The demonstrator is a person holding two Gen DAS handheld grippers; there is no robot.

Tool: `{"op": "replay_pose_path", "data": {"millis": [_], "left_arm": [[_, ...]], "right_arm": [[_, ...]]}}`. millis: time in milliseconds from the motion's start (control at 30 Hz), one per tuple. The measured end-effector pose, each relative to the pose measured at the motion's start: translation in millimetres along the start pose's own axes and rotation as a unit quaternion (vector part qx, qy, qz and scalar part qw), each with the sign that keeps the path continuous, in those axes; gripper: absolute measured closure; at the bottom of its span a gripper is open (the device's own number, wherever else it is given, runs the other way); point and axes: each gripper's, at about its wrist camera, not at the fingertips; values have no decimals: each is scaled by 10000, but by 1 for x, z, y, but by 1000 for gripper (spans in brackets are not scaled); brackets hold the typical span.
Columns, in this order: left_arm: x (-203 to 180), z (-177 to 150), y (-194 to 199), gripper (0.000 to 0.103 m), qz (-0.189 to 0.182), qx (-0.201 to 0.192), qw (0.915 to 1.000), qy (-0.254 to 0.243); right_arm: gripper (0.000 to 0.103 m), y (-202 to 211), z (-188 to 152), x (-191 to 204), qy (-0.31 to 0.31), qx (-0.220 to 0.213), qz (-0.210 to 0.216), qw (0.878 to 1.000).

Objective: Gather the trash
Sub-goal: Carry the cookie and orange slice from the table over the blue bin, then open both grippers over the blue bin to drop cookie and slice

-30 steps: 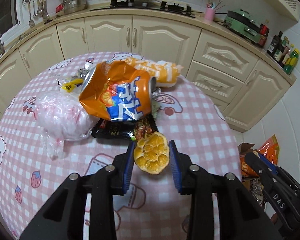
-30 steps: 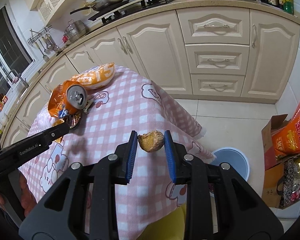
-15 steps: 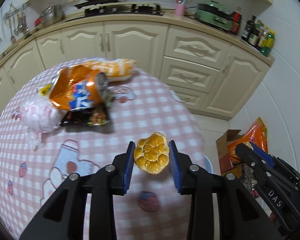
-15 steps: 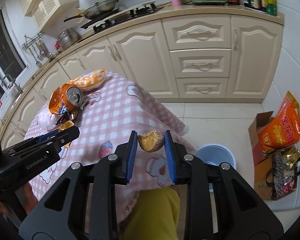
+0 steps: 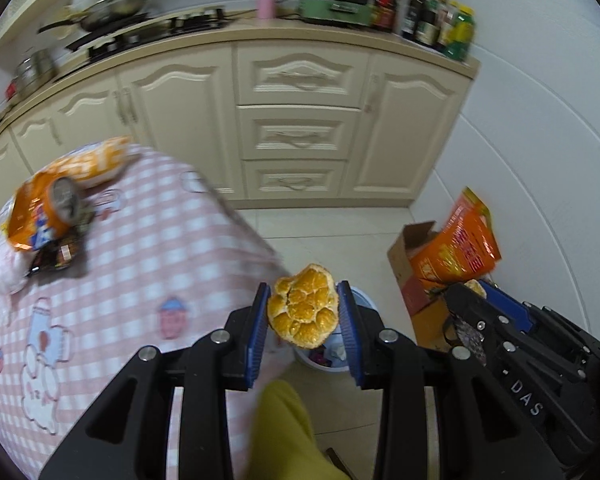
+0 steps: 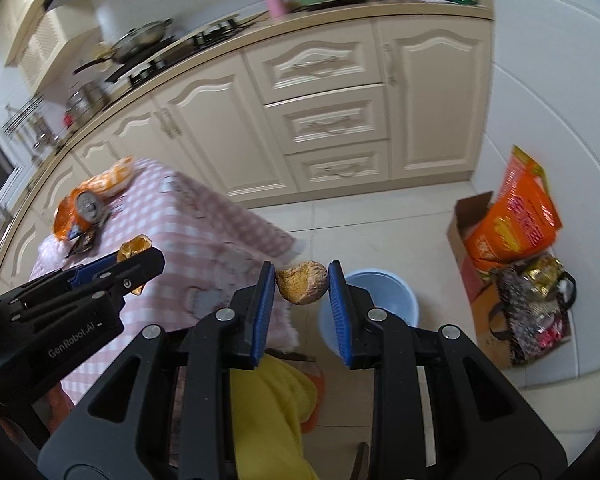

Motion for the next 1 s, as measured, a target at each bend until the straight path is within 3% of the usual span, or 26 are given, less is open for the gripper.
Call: {"op": "replay_pose_path", "data": {"millis": [333,567,633,667,867,1000], "left_arm": [[-62,8,-40,70,-250,302,9984,-402],[-81,13,-68,68,-315,469,9967,-584],[-84,15,-76,52,-328,535,9959,-647],[-83,16,-81,37,-274,596,9957,-649],[-56,16,-92,35,-140,829,9960,-289],[-34,16,-83,35,11,759,9971,-85]], "right_arm": [[75,-1,-3,-72,-604,96,-418,9973],[75,-11,-6,-104,-896,245,-581,9940],[75,-15,-7,-109,-947,289,-606,9932],[75,-18,-6,-110,-960,314,-609,9930],[75,-37,-5,-102,-878,510,-534,9934],[75,-53,4,-81,-626,603,-394,9954]]}}
Point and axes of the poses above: each gripper's, at about its wrist camera, not at the fingertips, and y roughly against the way its jaws point, x to its left, z to its top, and after that the axes turned 2 degrees about -y, right-handed
